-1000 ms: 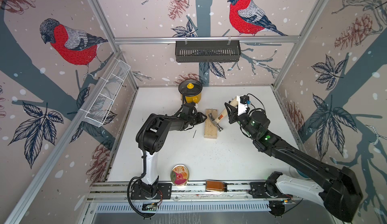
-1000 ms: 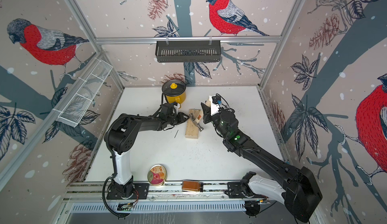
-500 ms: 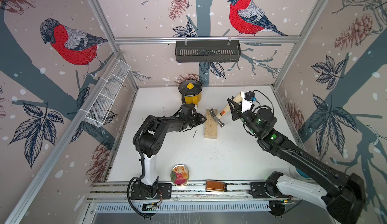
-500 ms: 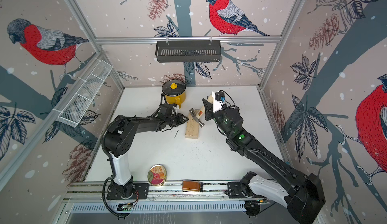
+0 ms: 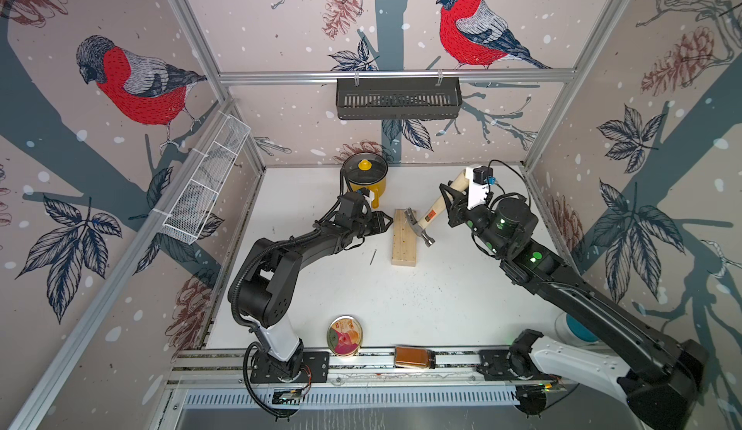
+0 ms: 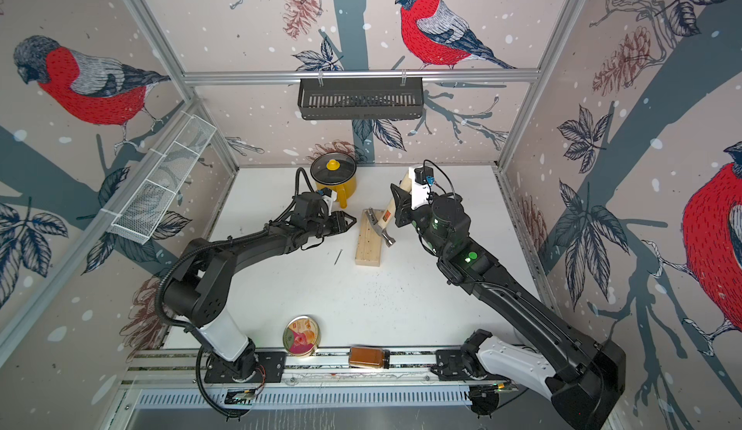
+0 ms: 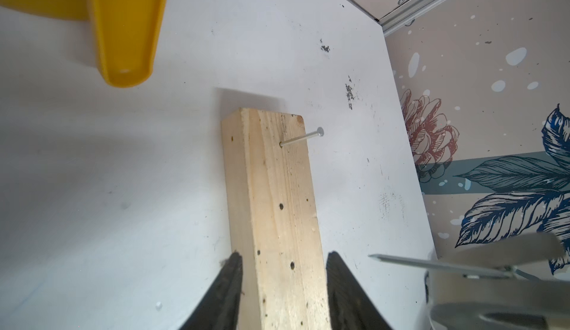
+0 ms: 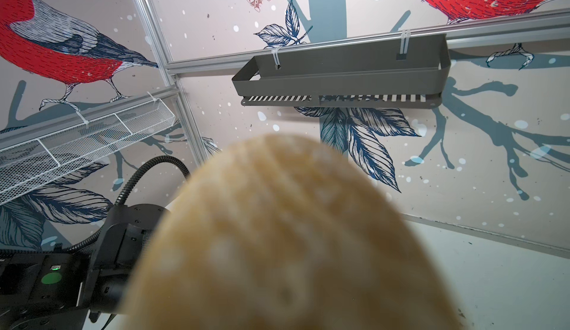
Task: Use a claw hammer to pull out a nail
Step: Remove the nail from the mounting plate.
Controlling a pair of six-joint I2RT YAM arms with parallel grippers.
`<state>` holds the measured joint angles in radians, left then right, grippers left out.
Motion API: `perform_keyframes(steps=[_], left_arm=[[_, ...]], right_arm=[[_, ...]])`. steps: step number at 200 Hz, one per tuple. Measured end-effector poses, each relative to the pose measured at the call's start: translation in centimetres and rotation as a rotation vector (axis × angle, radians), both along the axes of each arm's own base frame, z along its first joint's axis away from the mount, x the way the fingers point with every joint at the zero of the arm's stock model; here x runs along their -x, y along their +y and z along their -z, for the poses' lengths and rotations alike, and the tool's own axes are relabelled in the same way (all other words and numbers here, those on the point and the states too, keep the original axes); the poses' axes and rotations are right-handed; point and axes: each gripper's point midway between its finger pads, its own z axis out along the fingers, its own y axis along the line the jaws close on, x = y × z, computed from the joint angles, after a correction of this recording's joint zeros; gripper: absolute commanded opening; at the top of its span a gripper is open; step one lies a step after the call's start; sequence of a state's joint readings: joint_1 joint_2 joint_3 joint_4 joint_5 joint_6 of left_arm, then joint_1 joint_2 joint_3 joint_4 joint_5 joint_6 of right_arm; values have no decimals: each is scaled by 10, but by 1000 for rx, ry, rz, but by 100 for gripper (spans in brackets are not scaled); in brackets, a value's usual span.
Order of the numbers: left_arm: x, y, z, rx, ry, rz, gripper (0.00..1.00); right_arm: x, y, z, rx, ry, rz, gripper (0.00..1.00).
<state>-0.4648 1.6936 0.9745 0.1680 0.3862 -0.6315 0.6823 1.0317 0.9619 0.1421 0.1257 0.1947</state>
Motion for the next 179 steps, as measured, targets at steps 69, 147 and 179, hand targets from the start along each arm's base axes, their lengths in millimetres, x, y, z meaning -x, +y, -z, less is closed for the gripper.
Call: perform_keyframes(steps=[69,147,179], left_arm=[[25,-8,-35,-168,-187,31,55],[50,-14,-52,-293,-367,64,57],[61,-24,-52,-303,-416,111,57]], right_arm=[[-15,-11,-3,-2,104,47,0],[-30,-23,19,33,251,58,0],[-33,-25,26,33,289,47,0]])
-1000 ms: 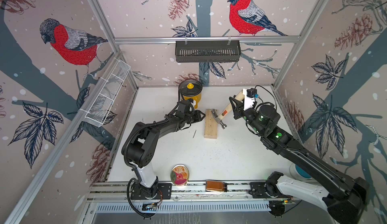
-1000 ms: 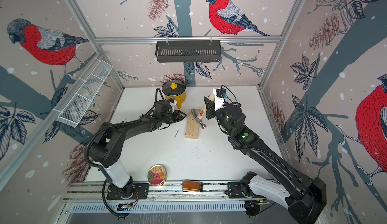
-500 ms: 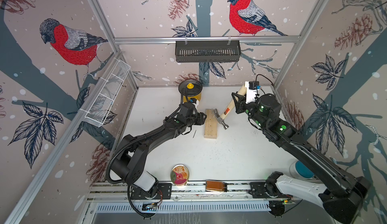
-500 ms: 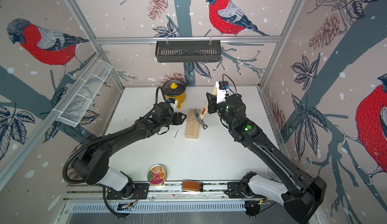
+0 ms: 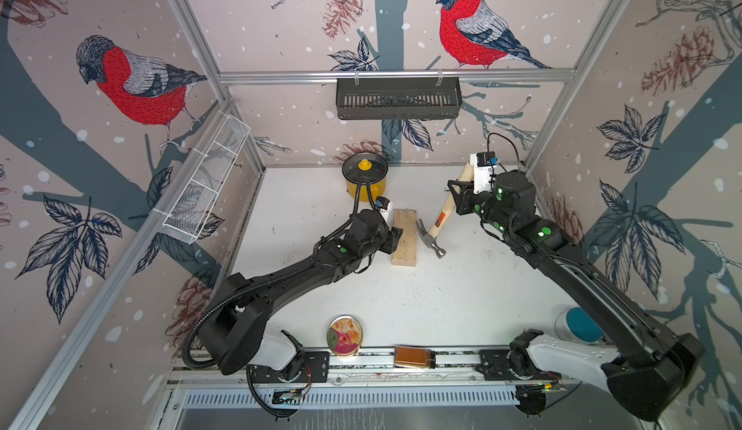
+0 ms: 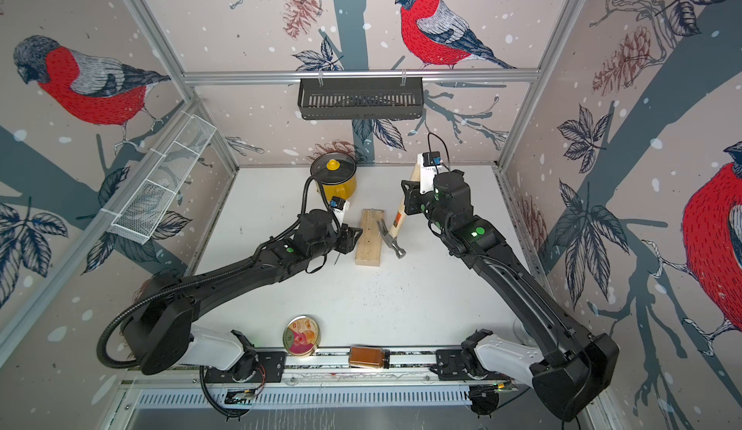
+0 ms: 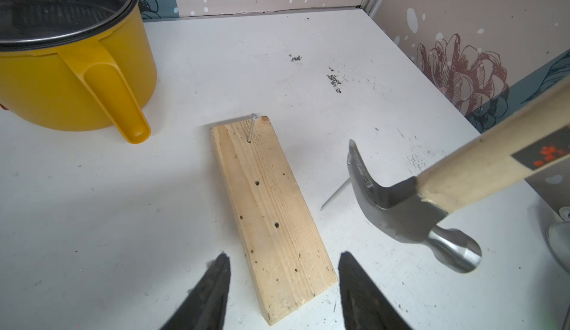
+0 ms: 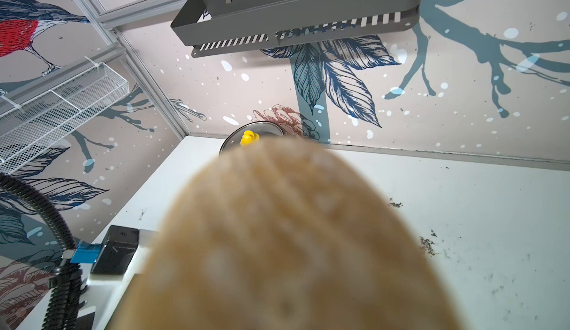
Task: Use a claw hammer to pull out a nail
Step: Remove the nail from the mounting plate, then pick up the nail with the hammer.
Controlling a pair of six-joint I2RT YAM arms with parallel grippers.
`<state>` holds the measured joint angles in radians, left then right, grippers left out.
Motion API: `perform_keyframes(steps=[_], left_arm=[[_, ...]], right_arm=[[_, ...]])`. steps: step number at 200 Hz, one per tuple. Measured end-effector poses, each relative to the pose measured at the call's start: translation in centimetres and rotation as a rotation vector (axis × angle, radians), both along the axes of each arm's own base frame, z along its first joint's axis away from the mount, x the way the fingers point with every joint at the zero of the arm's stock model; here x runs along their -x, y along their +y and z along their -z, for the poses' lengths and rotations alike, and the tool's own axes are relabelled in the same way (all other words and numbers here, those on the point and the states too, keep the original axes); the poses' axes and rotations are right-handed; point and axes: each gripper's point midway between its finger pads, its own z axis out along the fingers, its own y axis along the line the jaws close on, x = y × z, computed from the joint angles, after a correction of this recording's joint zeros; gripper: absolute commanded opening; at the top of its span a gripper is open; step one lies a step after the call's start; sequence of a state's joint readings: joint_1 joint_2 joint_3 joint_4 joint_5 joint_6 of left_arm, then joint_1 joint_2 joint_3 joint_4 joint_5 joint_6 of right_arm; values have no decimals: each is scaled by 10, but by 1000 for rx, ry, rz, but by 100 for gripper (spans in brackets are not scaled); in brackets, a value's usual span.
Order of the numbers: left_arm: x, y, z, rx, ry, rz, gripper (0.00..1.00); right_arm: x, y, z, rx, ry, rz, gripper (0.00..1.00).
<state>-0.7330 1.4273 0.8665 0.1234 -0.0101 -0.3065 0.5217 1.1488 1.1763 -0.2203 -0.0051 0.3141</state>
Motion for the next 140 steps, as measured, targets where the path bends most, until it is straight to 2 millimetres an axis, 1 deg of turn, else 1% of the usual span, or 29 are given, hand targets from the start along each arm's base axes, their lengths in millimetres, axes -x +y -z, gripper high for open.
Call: perform_keyframes(steps=[46,82,115,140], left_arm=[[13,-10,4,-34,-40,56,57],[16,-12,10,-60,-47,79,57],[22,-21,17,-97,-57,116,52],[22,-27,21,-129,-69,122,48]], right_arm=[[-6,-3,-1,-45,37,-27,0],[-7,-2,-2,-80,61,-50,0],[-7,2,0,-100,83,-78,0],[-6,3,1,-102,89,-85,0]])
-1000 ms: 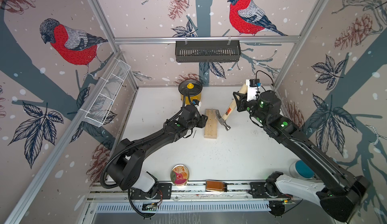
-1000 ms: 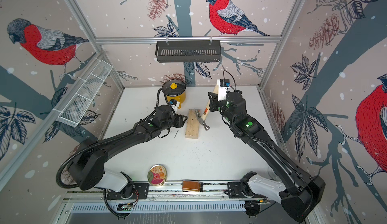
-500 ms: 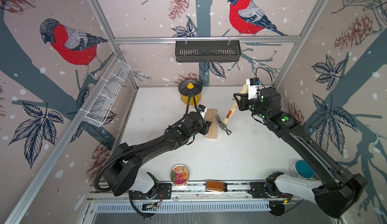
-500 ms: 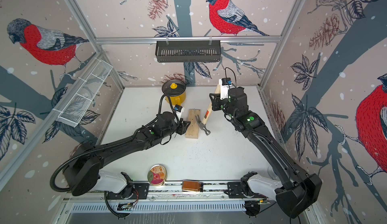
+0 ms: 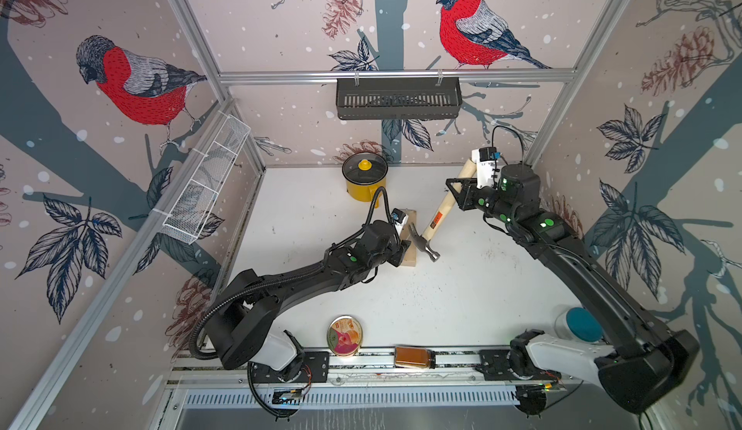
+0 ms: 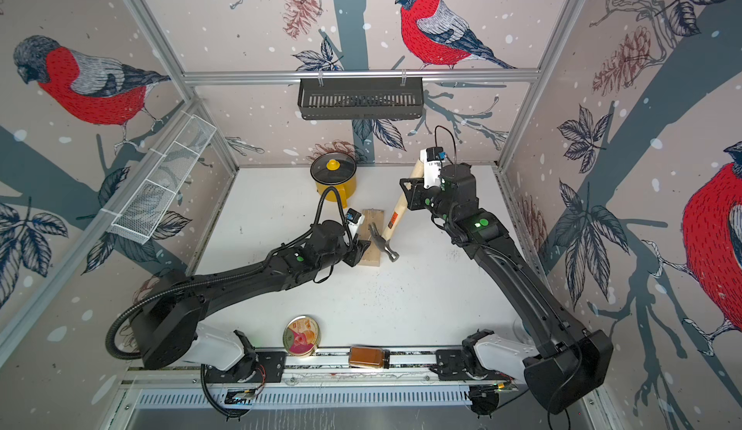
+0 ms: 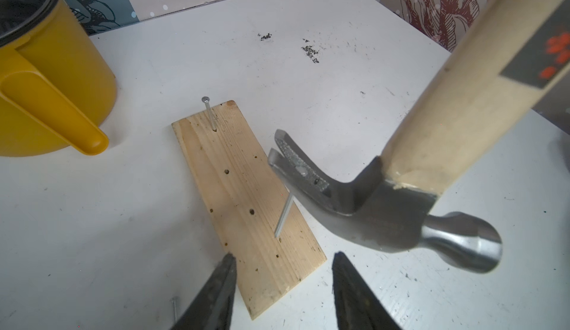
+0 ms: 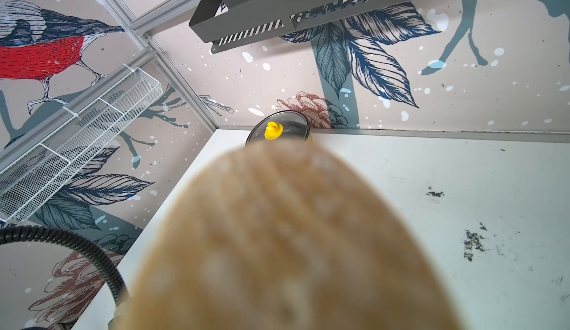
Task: Use a claw hammer to pull out a nail
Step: Pick up the nail with the hammer.
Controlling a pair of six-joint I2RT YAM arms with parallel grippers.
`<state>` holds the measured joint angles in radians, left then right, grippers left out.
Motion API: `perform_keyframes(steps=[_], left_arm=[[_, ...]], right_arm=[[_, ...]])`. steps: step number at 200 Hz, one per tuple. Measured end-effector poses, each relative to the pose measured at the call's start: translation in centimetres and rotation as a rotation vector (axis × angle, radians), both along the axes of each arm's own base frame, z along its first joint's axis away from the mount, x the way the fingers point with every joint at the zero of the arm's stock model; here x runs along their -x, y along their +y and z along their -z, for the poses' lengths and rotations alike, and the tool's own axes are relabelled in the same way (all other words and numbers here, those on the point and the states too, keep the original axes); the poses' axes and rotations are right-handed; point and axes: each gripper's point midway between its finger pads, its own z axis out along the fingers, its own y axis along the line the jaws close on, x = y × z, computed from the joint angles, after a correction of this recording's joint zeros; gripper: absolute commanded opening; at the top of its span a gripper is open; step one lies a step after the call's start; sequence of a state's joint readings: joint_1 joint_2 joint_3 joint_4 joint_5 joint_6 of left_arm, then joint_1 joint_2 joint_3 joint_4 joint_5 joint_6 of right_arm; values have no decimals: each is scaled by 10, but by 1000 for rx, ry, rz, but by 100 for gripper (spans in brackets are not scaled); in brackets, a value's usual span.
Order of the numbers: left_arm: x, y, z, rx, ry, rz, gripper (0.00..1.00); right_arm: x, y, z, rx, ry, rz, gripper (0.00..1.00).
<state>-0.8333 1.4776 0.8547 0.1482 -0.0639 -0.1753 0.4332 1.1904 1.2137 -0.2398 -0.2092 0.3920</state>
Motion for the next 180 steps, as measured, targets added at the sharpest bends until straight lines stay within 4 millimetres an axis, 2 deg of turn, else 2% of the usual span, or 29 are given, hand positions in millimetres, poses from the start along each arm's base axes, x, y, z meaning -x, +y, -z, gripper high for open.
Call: perform_keyframes(steps=[65,180], left_arm=[[-5,-2,14,-80,-12,-19,35],[-9,0,23,-127,-9,-30,29]], right_arm=[[1,1,2,1,8,-7,0],[2,5,4,-2,19,-31,0]])
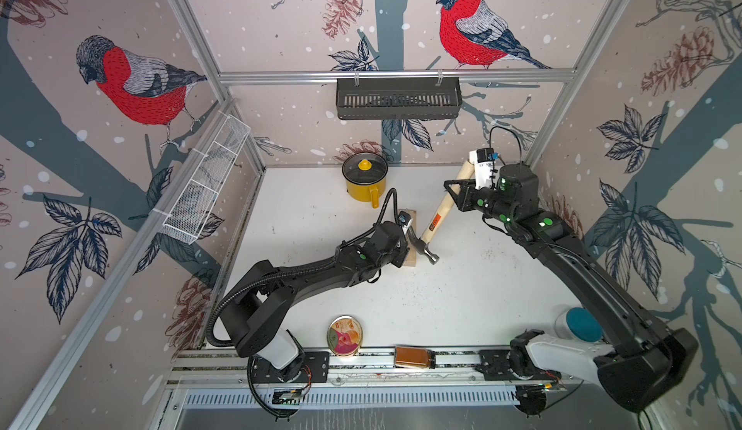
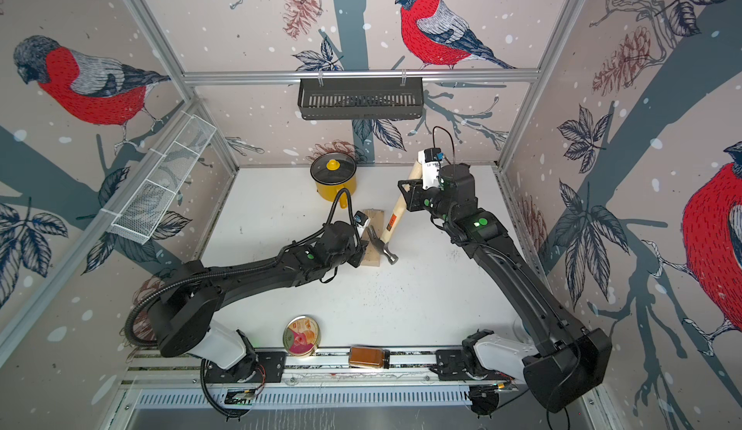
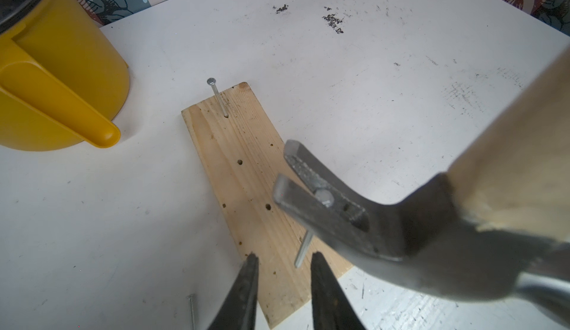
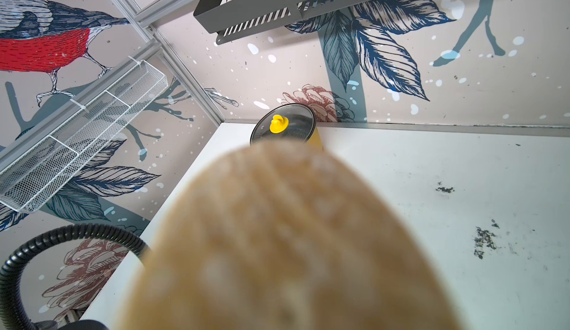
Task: Use a claw hammer to pull out a nail
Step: Pick up the nail with the hammer.
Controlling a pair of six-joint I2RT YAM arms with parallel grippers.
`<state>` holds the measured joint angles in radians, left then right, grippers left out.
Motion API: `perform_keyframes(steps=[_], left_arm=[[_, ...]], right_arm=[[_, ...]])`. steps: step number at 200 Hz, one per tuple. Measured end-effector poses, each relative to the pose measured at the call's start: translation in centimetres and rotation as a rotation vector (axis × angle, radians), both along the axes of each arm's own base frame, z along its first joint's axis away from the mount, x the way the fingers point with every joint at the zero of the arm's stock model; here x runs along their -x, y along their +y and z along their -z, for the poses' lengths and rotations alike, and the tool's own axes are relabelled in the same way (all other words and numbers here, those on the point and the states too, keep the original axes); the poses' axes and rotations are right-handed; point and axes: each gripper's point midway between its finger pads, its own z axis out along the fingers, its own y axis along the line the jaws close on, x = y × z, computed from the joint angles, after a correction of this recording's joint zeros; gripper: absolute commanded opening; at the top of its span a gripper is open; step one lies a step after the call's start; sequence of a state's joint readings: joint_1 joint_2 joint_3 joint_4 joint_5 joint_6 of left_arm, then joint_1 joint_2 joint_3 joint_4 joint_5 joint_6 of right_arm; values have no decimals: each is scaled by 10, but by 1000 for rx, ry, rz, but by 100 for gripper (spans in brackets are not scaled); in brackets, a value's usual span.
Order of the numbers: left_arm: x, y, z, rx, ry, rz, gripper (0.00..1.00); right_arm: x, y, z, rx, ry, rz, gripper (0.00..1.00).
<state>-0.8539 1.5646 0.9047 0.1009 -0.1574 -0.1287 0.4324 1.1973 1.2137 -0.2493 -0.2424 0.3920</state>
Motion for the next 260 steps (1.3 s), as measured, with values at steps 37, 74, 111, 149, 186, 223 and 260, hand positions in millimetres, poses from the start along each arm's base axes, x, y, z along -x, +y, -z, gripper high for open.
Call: perform_keyframes(steps=[37,74,111,149,186,223,260], left_arm=[[0,-1,0,-3,-2,3,26],[-1,-1,1,-4,-1,4,24],[-1,-3,2,-5,4,9,24],[0,-3,3,-5,6,10,22],[1,-5,3,2,13,23,15],[1,-6,2,4,13,25,10],[1,-7,1,6,12,27,6]], right_arm=[[2,2,0,-4,2,-13,0],[3,3,0,-6,3,-21,0],[4,6,0,-10,4,-34,0],[6,6,-1,-13,2,-40,0],[6,6,-2,-14,-2,-41,0],[6,6,-2,-14,-2,-42,0],[6,6,-2,-15,-2,-42,0]])
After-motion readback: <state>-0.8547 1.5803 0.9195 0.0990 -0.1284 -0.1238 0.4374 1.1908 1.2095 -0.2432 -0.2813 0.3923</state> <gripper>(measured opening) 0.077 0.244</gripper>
